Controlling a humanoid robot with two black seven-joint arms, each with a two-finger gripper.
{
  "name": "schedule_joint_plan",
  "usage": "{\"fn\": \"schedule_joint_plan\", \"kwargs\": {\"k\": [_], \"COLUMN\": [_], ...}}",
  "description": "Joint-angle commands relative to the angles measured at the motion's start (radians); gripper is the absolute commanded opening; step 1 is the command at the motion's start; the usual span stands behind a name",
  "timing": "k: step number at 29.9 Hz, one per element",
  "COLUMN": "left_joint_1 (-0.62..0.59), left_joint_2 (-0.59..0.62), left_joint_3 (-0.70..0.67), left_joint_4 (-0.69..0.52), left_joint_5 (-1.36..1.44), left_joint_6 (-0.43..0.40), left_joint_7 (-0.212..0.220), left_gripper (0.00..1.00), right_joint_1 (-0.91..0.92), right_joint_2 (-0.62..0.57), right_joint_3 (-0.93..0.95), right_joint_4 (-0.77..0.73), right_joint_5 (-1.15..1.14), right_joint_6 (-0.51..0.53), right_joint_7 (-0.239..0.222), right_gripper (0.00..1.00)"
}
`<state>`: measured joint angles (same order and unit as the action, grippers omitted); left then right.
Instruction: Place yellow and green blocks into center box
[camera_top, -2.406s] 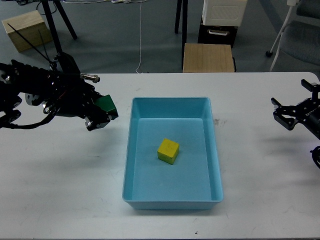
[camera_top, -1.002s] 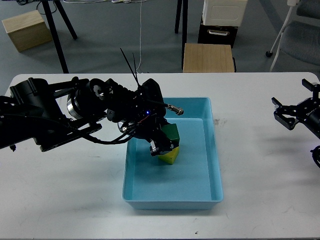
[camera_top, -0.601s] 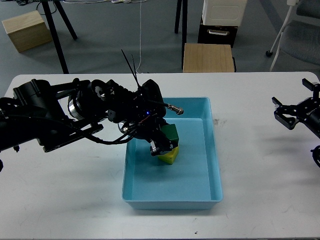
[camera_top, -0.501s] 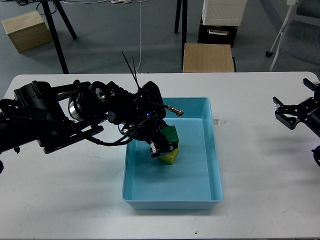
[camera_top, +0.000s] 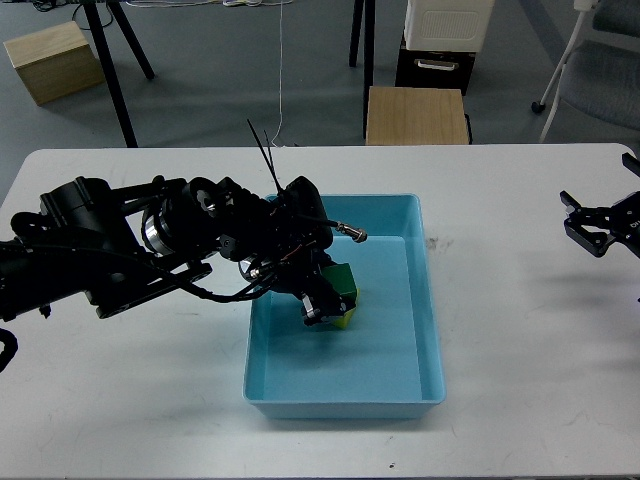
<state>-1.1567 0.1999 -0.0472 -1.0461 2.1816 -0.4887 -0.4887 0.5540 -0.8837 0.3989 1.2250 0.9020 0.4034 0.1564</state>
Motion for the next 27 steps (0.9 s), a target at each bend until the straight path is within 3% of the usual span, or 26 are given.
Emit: {"fn": "schedule_joint_plan", "kwargs": {"k": [1, 14, 18, 24, 27], "left_joint_1": [-0.003, -0.018, -0.043, -0.061, -0.084], "left_joint_2": [-0.002, 0.001, 0.000, -0.007, -0.007], "left_joint_3": [-0.011, -0.128, -0.198, -0.537, -0.716], "left_joint_4": [0.000, 0.003, 0.058, 0.205, 0.346], "left_joint_5": [0.000, 0.000, 0.000, -0.052, -0.178], "left_joint_6": [0.000, 0.000, 0.000, 0.000, 0.000], "left_joint_7": [0.000, 0.000, 0.000, 0.000, 0.000], "left_gripper": [1.00, 1.00, 1.00, 1.00, 1.00], "right_joint_1": [0.000, 0.000, 0.000, 0.000, 0.000], "right_joint_2": [0.000, 0.003, 0.005, 0.002, 0.000], "right_joint_3": [0.001, 0.001, 0.001, 0.006, 0.015], "right_joint_4": [-0.001, -0.001, -0.001, 0.014, 0.018], "right_joint_5": [0.000, 0.000, 0.000, 0.002, 0.002], "right_joint_6": [0.000, 0.002, 0.002, 0.000, 0.000], "right_joint_7": [0.000, 0.000, 0.002, 0.002, 0.002], "right_gripper": [0.99, 0.99, 0.99, 0.99, 0.99]}}
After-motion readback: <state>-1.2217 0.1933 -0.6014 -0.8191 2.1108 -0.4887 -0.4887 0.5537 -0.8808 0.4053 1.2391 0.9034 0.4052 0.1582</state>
